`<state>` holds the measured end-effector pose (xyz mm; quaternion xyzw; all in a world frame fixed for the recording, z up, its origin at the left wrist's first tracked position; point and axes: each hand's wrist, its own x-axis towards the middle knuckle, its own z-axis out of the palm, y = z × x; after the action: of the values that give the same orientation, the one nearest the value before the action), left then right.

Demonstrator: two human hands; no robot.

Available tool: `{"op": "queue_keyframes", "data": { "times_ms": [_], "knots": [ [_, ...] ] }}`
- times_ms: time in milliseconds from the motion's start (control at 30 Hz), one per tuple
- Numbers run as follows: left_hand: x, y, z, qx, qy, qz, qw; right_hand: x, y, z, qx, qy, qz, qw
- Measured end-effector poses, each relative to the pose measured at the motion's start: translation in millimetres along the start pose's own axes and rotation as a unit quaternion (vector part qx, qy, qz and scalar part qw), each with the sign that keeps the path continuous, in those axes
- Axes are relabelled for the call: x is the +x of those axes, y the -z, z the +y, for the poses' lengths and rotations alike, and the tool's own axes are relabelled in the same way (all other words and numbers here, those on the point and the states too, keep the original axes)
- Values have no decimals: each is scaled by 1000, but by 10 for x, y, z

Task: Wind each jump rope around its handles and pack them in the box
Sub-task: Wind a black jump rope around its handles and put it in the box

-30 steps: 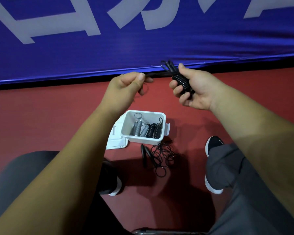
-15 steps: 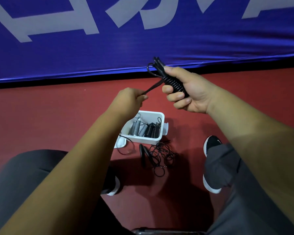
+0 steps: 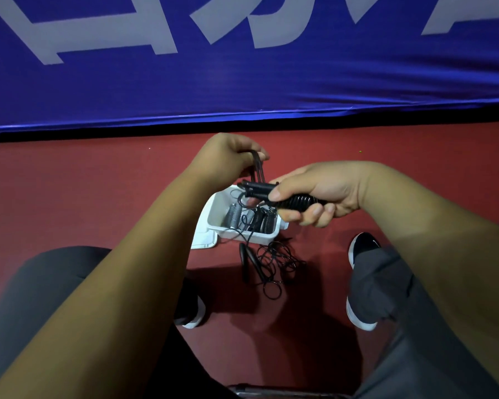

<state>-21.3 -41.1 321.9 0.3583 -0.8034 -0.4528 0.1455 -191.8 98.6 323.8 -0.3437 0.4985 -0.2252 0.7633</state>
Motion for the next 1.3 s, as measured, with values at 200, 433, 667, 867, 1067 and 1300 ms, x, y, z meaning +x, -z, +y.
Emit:
{"op": "queue_keyframes", "data": {
  "times_ms": [200, 433, 667, 867, 1067, 1300],
  "knots": [
    [-28, 18, 143, -3, -60, 19, 998, 98, 18, 72, -40, -42, 62, 996],
    [-80, 133, 255, 281, -208, -32, 936, 225, 184, 102, -74, -29, 246, 966],
    [-138, 80, 175, 289, -129, -122, 941, 272, 279, 129, -71, 22, 347, 935],
    [-151, -59, 124, 322, -55, -89, 941, 248, 194, 55, 34, 78, 323, 943],
    [-208, -200, 142, 191, 24, -34, 981, 258, 155, -6, 138, 118, 302, 936],
    [-162, -209, 162, -221, 56, -22, 973, 262, 151, -6, 156, 117, 327, 925]
  ]
}}
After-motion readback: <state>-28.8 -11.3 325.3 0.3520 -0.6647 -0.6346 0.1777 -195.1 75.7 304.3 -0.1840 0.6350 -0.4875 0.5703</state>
